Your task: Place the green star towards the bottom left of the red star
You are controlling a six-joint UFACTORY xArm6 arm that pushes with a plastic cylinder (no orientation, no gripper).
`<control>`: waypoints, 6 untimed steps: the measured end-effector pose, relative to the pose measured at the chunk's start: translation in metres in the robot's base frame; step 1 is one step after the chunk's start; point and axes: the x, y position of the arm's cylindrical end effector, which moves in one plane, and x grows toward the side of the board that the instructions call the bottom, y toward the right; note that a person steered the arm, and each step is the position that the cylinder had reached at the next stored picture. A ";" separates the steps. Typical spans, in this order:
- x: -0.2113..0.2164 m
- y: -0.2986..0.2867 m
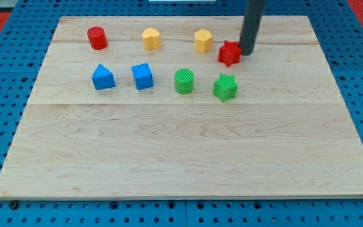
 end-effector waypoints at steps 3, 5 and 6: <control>0.122 0.077; 0.115 -0.038; 0.082 -0.074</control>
